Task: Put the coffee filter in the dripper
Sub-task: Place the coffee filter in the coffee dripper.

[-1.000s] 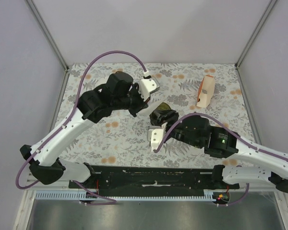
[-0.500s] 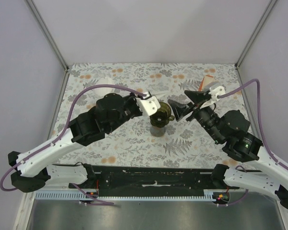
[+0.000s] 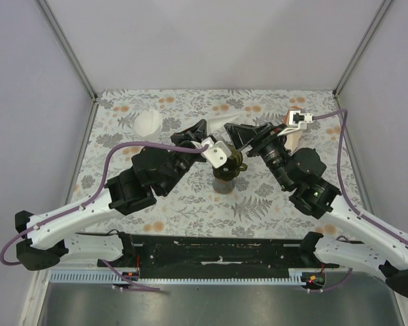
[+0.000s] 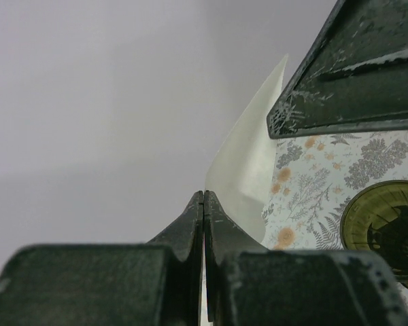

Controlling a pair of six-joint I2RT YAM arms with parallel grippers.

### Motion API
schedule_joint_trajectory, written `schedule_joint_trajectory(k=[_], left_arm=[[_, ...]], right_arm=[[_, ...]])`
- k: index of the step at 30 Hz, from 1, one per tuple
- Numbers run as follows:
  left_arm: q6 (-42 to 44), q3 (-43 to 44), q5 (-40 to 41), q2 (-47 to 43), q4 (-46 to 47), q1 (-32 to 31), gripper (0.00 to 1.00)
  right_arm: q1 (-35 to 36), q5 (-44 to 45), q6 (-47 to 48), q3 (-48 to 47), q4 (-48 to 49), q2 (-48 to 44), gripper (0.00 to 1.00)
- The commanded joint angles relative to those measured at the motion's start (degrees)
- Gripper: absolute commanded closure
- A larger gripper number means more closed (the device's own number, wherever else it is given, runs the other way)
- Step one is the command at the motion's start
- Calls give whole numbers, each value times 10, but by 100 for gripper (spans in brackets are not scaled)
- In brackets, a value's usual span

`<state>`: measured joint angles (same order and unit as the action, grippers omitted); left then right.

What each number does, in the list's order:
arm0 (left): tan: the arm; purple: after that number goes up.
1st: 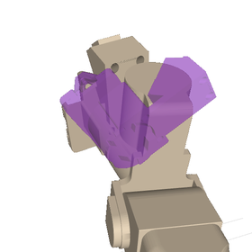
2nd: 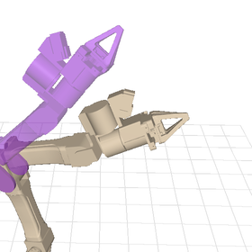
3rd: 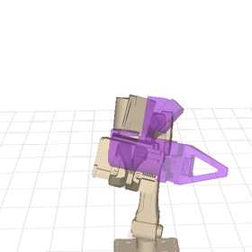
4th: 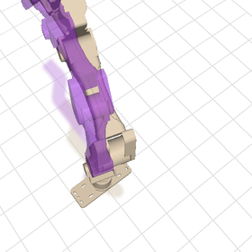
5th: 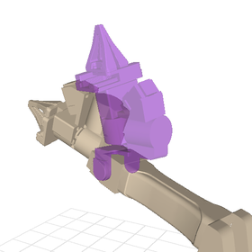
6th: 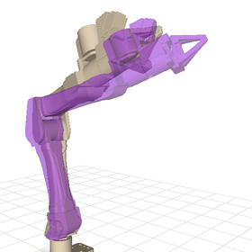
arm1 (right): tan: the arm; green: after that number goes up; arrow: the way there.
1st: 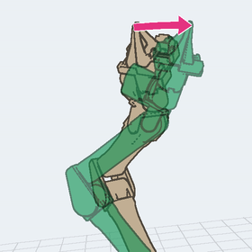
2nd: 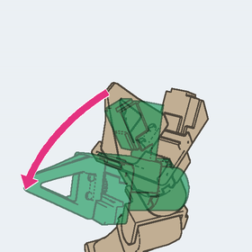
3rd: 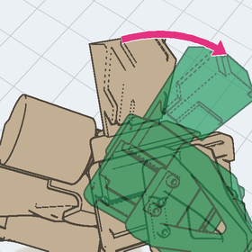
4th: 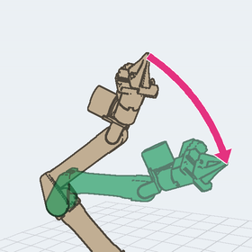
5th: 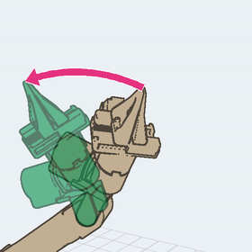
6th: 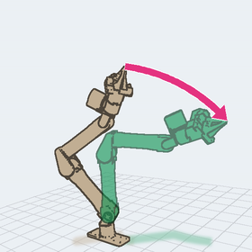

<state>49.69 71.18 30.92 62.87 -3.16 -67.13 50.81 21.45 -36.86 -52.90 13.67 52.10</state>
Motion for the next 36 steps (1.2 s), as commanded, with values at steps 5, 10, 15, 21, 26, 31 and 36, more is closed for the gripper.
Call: schedule_joint_trajectory(k=[5,10,15,21,26,31,36], left_arm=[[16,-10,11,-10,58,-17,98],[18,-9,13,-9,59,-23,98],[24,-17,10,-13,60,-27,98],[13,-23,13,-13,56,-31,98],[6,-3,54,1,47,-27,98],[4,9,59,23,9,-24,69],[-9,36,60,39,-18,-23,58]], right_arm=[[-28,-61,-102,-13,85,47,28],[-49,-88,-146,-11,87,70,39],[-58,-107,-162,-17,108,92,41],[-62,-139,-160,-37,157,123,50],[-71,-135,-149,-37,116,119,100],[-71,-163,-135,-61,71,128,100],[-71,-181,-120,-83,43,129,100]])
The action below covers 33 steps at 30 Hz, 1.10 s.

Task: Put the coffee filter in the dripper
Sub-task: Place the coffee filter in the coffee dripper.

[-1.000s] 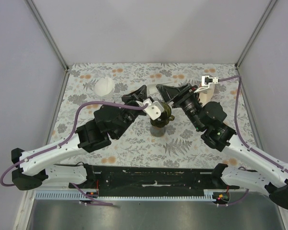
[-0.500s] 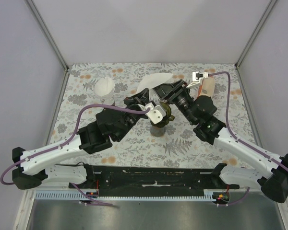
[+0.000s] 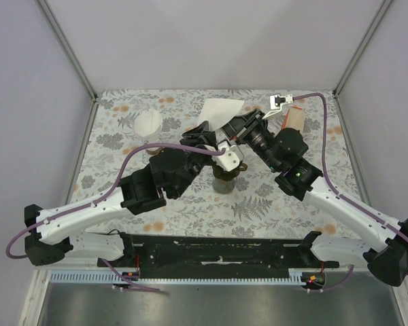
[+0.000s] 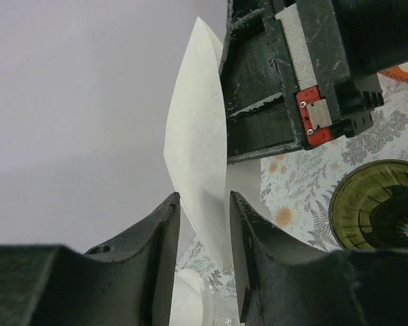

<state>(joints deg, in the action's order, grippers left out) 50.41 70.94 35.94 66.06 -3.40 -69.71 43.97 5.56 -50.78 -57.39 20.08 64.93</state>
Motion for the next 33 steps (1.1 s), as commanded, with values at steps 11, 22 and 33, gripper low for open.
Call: schedule_joint_trajectory(k=[11,22,33], left_arm=[[-23,101,33,40,-20,17,95],[-166,162,7,64,-132,40,98],[-214,174,-53,81,-189,18,98]], right_arm=[[-4,-7,61,-33,-96,-19,100],[-6,37,146,-19,-195,-58,79],[-9,34,145,-34,-163,-47,48]])
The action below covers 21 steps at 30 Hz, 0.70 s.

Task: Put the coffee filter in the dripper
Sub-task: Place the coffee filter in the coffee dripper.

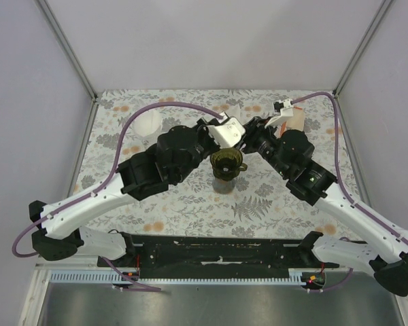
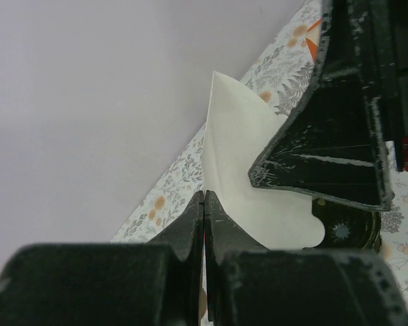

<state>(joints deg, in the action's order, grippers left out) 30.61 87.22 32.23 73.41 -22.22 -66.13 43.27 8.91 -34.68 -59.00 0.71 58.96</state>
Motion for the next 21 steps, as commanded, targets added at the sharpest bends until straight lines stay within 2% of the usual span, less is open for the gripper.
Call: schedule_joint_trajectory(k=[1,6,9,11,15,17,21], left_arm=[[7,2,-7,7,13,-30,98],[151,-78,34,-19,146,-77,98],[160,-88,35,-25,158,-81,98],[161,-94,34,-27,162,-81,98],[192,-98,44,-34,203,-81,98],[218,-98,49,-34,236,-81,98],[244,-95,51,-37,261,-81,98]], right_arm=[[-3,-5,-28,-12,52,15,47],[-6,8,-93,-10,89,39,41],[-13,12,-127,8,131,46,42],[-16,20,-141,15,154,48,49],[-17,51,-141,20,152,52,76],[-20,60,-135,23,139,50,80],[-22,88,-108,28,88,47,82]])
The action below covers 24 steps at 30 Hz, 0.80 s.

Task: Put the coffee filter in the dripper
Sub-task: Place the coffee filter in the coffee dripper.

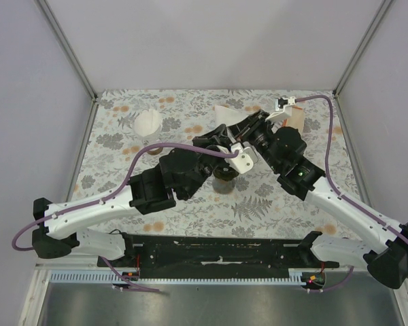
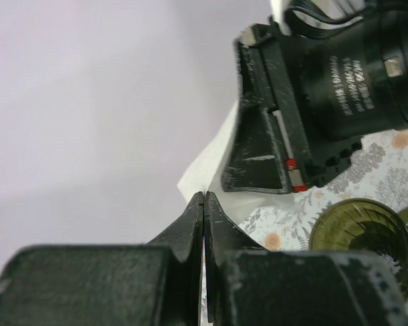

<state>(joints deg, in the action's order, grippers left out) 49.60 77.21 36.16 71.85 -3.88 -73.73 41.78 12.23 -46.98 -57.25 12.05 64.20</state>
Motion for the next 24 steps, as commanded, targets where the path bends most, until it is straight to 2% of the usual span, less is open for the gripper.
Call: schedule_joint_trajectory(k=[1,4,8,10,12,13,16,19,22,24], left_arm=[[59,5,13,-23,81,-4,98],[60,1,13,-24,84,-4,98],[46,0,15,-22,76,-4,98],[31,9,17,-22,63,-1,98],[-7,29,16,-17,42,11,98],[-36,39,13,-13,2,21,98],[-148,83,-25,0,-97,62,98],[-251,133,-81,22,-185,111,98],[-308,157,-148,40,-247,135,98],[-337,167,-189,50,-275,143,98]], right_arm=[[-7,64,20,17,-32,-8,82],[-7,74,24,35,-42,-22,78],[-7,59,61,19,-65,-26,57],[-8,54,80,15,-82,-35,54],[-7,45,108,21,-85,-50,55],[-7,40,121,20,-94,-57,58],[-7,26,160,14,-136,-75,72],[-9,3,181,13,-171,-92,82],[-9,-55,197,11,-187,-101,84],[-9,-82,203,0,-216,-99,77]])
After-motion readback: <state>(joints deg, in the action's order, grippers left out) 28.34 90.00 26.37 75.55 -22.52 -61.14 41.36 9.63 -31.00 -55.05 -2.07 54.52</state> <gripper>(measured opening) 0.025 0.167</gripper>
